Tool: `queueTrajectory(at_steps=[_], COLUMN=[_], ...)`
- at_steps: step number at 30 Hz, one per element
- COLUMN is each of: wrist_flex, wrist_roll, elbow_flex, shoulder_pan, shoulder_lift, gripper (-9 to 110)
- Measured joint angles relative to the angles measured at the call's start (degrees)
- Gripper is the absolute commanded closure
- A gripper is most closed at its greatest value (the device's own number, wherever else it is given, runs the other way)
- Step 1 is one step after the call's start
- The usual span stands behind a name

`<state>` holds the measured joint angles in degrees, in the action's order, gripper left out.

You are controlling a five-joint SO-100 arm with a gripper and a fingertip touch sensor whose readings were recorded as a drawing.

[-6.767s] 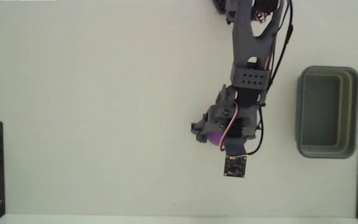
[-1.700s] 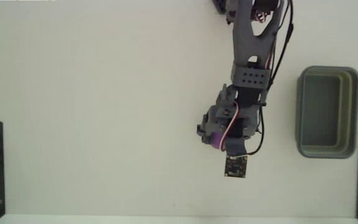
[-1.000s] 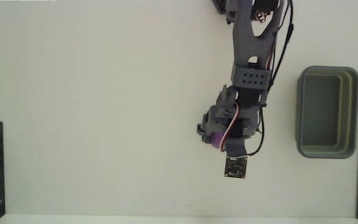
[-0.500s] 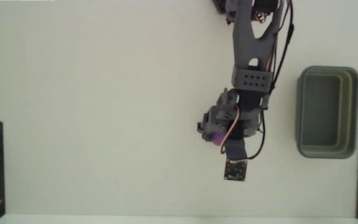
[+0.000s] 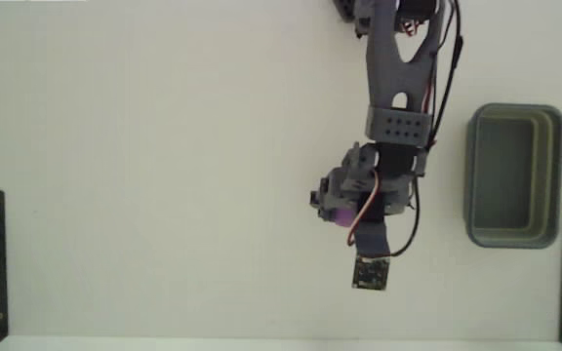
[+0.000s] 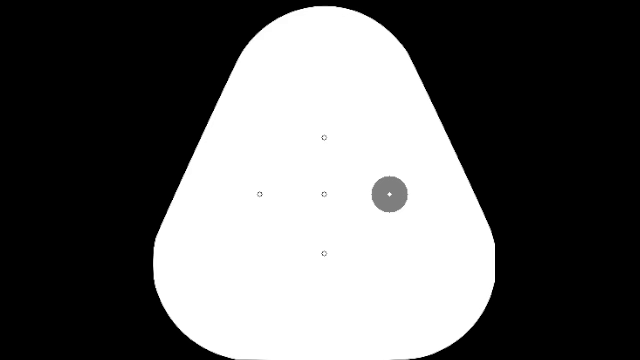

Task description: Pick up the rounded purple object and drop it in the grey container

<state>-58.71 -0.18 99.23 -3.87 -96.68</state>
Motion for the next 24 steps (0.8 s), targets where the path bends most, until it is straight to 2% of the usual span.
queueTrajectory(at_steps=[24], wrist_flex=[-13.10], wrist_roll=[0.00], elbow_flex=[-15.56], shoulder_pan=[0.00], shoulder_lift=[0.44], gripper=[45])
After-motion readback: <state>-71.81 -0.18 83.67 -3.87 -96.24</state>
